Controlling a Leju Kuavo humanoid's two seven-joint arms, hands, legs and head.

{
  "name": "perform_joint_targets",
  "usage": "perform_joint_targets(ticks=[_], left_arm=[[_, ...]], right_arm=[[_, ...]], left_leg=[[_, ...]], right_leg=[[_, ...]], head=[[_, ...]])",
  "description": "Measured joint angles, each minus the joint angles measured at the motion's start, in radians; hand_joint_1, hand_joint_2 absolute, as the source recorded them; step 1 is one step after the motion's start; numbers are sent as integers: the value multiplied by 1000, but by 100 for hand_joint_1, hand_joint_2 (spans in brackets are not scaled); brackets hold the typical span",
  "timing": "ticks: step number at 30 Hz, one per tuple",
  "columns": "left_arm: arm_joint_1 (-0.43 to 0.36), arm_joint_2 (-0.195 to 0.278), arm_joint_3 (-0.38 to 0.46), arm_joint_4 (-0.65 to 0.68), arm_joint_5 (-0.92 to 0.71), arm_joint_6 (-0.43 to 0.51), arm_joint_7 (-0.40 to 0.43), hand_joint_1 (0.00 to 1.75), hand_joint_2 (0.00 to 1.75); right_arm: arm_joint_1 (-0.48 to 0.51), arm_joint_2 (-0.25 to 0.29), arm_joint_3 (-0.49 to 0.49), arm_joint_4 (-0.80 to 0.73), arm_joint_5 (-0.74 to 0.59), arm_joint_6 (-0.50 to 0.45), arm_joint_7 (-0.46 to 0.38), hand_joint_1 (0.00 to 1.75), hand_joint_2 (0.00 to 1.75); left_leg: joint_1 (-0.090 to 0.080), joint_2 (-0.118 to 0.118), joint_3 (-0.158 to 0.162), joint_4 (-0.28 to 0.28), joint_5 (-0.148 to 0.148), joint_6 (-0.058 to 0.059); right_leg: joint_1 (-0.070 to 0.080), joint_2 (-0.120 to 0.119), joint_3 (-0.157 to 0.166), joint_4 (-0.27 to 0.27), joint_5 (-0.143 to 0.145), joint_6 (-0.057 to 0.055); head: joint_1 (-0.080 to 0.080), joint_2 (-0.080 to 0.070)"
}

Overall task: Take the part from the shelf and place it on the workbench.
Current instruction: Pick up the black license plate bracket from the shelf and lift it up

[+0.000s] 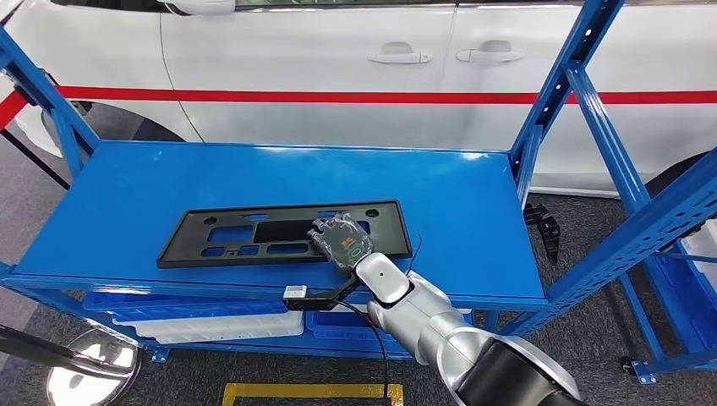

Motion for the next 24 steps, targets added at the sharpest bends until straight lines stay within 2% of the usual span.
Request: perform_joint_targets(ticks=[1,3,4,5,8,10,11,13,14,15,16,17,19,20,22,24], left_arm=[[0,1,0,0,0,-2,1,0,0],[-1,3,0,0,1,-9,3,0,0],[-2,4,0,0,1,-13,3,0,0],[-2,4,0,0,1,-17,3,0,0],[-2,4,0,0,2,-21,2,0,0],[-2,4,0,0,2,-22,2,0,0],[-3,4,0,0,3,-22,2,0,0],[-4,4,0,0,3,-22,2,0,0],[-3,4,0,0,3,-22,2,0,0],[-2,4,0,0,3,-23,2,0,0],[-2,4,0,0,3,-24,2,0,0],[-2,4,0,0,3,-26,1,0,0],[-3,4,-1,0,7,-29,-11,0,0],[-4,3,-1,0,12,-30,-20,0,0],[-5,2,-1,0,21,-33,-35,0,0],[-3,4,-1,0,29,-37,-39,0,0]], right_arm=[[2,0,-15,-6,-18,-11,-22,175,175],[4,1,-44,-22,-54,-24,-58,175,175],[5,1,-58,-31,-73,-28,-76,175,175],[6,2,-71,-40,-88,-30,-90,175,175],[12,2,-96,-60,-104,-32,-108,175,175],[15,2,-106,-68,-105,-32,-110,175,175],[16,2,-110,-71,-106,-32,-110,175,175],[20,1,-118,-75,-107,-32,-110,175,175],[23,1,-121,-76,-107,-32,-111,175,175],[26,0,-122,-77,-114,-32,-117,175,175],[31,0,-126,-82,-136,-32,-139,175,175],[36,-2,-134,-95,-177,-31,-180,175,175],[56,-5,-165,-156,-326,-5,-312,175,175],[75,-9,-185,-209,-428,30,-389,175,175],[138,-30,-221,-362,-666,149,-530,175,175],[218,-67,-248,-556,-909,293,-633,175,175]], left_leg=[[2,0,9,-19,22,-2],[8,1,70,-150,90,-5],[8,0,99,-214,112,-2],[8,-1,118,-256,123,2],[3,-3,123,-275,124,23],[4,-3,123,-280,129,37],[5,-2,123,-282,131,43],[3,-1,121,-282,131,50],[1,-1,120,-282,131,51],[0,-2,121,-282,131,52],[-1,-3,122,-281,130,52],[-1,-4,123,-281,130,52],[-4,-5,126,-279,126,47],[-5,-5,126,-278,125,44],[-6,-6,125,-280,124,35],[-6,-7,125,-280,121,26]], right_leg=[[-1,1,1,1,-1,1],[-2,5,1,6,-5,7],[-1,7,-1,11,-7,12],[1,9,-3,15,-9,18],[4,11,-8,15,-8,34],[1,9,-19,40,-28,44],[-1,7,-38,80,-54,48],[-1,6,-102,215,-118,52],[-1,5,-132,276,-137,53],[-1,5,-149,308,-139,53],[-1,5,-146,299,-121,51],[0,5,-125,250,-87,47],[4,5,-59,106,-21,33],[7,4,-36,54,-5,29],[12,2,-22,19,-3,24],[8,0,-19,11,1,17]], head=[[0,0],[0,0],[0,0],[0,0],[0,0],[0,0],[0,0],[0,0],[0,0],[0,0],[0,0],[0,0],[0,0],[0,0],[0,0],[0,0]])
